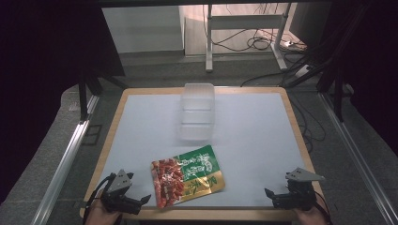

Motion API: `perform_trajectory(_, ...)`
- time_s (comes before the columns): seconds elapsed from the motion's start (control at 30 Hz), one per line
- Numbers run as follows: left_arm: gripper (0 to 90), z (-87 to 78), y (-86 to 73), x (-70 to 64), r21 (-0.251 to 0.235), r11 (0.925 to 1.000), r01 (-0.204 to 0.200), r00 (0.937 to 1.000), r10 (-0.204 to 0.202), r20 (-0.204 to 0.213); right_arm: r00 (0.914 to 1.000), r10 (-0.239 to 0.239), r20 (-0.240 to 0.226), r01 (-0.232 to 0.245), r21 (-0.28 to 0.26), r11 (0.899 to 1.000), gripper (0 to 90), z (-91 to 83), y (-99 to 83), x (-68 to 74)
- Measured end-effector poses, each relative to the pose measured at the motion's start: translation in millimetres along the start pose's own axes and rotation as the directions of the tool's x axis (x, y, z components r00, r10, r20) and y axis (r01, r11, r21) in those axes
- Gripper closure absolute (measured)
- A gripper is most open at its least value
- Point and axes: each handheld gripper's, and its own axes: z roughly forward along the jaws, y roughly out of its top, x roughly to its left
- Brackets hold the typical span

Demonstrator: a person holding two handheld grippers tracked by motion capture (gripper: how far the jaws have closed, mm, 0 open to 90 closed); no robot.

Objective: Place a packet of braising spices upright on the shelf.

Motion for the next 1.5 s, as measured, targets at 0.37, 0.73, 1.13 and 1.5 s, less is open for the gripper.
perform_trajectory(0.37,0.4,1.1,0.6,-1.7,0.012,0.9999,-0.012,0.9999,0.012,-0.009,0.9998,-0.011,-0.015,0.01,-0.019,1.0,0.0,1.5,1.5,1.3)
perform_trajectory(0.73,0.4,1.3,0.7,-1.8,0.014,0.9998,-0.011,0.9999,0.012,-0.012,0.9994,-0.02,-0.029,0.019,-0.055,0.998,0.0,1.8,6.0,4.1)
perform_trajectory(1.13,0.4,1.5,0.8,-2.1,0.018,0.9997,-0.014,0.9998,0.015,-0.014,0.995,-0.035,-0.094,0.027,-0.088,0.996,0.0,6.0,14.5,12.0)
perform_trajectory(1.5,0.6,1.8,1.0,-2.2,0.022,0.9996,-0.017,0.9997,0.017,-0.017,0.9888,-0.079,-0.127,0.068,-0.09,0.994,0.0,17.5,25.5,23.7)
